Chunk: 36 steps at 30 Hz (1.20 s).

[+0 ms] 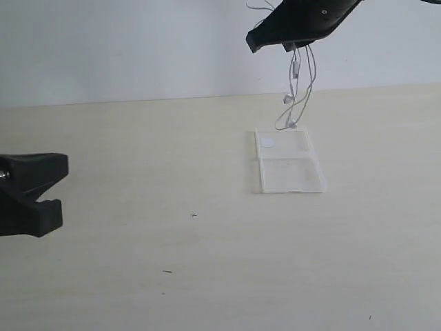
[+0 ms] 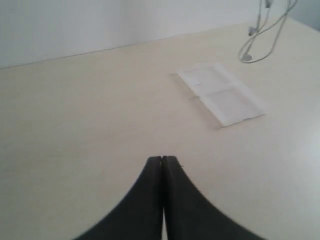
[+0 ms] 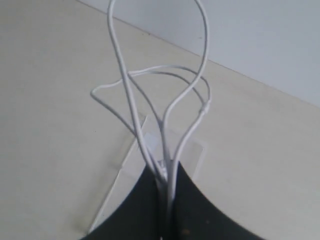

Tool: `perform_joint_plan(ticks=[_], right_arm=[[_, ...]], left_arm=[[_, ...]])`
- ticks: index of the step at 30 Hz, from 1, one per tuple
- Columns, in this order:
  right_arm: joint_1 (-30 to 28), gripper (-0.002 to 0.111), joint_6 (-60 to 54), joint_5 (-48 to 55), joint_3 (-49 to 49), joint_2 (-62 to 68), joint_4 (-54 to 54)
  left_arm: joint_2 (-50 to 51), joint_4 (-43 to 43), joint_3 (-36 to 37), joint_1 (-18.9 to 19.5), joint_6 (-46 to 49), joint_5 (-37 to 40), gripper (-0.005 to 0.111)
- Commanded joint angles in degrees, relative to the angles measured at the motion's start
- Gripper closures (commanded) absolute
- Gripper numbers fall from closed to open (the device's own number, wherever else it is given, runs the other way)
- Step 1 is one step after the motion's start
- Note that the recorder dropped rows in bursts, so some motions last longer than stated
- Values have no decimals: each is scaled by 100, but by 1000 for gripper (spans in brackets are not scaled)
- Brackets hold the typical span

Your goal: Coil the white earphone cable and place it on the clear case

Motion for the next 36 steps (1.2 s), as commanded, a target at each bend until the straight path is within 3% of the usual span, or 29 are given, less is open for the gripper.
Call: perform_joint_plan(ticks=[1, 13, 17, 20, 36], right_arm=[[-200, 108, 3, -58, -590, 530, 171], [-520, 108, 346, -21, -1392, 2075, 330], [-520, 108, 504, 494, -1392, 2464, 364], [-520, 108, 504, 988, -1392, 2585, 364], [-520, 108, 184, 1595, -1392, 3007, 690]], left_arm=[[-217, -271, 239, 6, -10, 622, 107], [-518, -952, 765, 6, -10, 452, 107], [-518, -975, 765, 6, -10, 349, 107], [-518, -975, 765, 6, -10, 337, 107], [-518, -1081, 848, 6, -10, -233, 107]])
